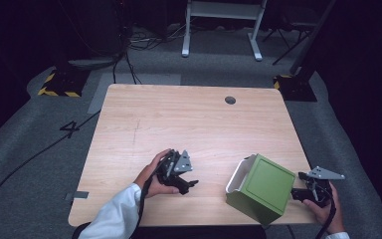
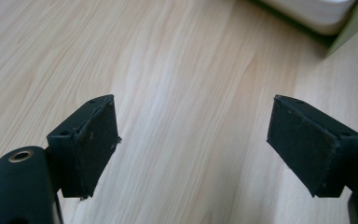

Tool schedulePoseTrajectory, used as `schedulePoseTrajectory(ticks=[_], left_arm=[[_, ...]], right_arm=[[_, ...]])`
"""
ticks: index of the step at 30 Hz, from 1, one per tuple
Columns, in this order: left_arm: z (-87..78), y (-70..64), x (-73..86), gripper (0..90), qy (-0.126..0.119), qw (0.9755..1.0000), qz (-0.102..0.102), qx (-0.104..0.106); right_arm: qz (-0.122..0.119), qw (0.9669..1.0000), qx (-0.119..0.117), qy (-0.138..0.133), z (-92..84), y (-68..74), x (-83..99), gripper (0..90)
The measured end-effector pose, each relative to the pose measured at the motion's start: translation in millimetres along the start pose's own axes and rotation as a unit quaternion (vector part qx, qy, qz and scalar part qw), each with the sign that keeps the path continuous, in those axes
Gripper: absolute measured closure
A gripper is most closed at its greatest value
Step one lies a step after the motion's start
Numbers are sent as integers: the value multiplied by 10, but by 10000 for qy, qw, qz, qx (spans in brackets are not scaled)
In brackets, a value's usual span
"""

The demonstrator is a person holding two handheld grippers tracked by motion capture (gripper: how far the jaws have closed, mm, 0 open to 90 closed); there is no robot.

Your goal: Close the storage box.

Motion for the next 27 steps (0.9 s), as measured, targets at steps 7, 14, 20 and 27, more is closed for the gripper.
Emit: schedulePoseTrajectory(ticks=[7,14,20,27], left_arm=[[-184,267,485,164,179,9972,-594,-416],[-369,395,1002,161,374,9916,-1063,-639],[-521,459,1328,163,247,9819,-1765,-643],[-464,531,1645,164,507,9713,-2194,-763]], right_arm=[[1,10000,0,0,0,0,0,161],[-1,10000,1,0,0,0,0,161],[-4,10000,7,0,-1,0,1,161],[-5,10000,8,-2,0,0,1,161]])
Point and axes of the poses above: each handheld gripper's, and its own axes: z roughly forward along the jaws, x roughly out of its underside, y roughly to its left, the point moved 6 cm from there along z, roughly forward along the jaws, and after that the axes turned 5 degrees about y, right-handed, at the moved point
